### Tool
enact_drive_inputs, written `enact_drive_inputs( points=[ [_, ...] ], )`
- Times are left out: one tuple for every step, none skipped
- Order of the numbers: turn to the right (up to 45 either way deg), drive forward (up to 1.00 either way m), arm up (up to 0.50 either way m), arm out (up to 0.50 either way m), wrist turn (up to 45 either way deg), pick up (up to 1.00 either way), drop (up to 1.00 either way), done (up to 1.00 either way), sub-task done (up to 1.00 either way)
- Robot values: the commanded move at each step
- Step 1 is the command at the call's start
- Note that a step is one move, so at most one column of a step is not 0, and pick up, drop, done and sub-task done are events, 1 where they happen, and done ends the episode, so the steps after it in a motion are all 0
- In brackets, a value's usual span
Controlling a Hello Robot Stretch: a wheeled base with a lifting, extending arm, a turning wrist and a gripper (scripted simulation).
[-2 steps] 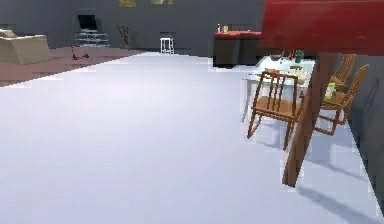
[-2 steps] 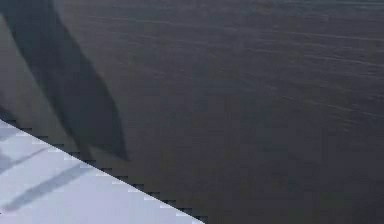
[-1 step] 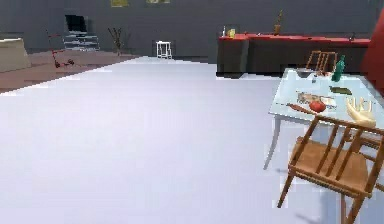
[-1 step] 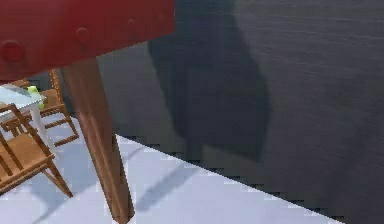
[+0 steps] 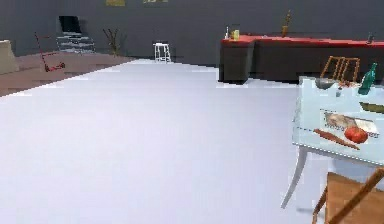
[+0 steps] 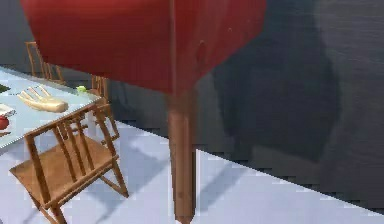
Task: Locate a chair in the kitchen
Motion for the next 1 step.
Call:
enact_drive_inputs(
  points=[
    [30.0,0.0,0.0,0.0,0.0,0.0,0.0,0.0,0.0]
  ],
)
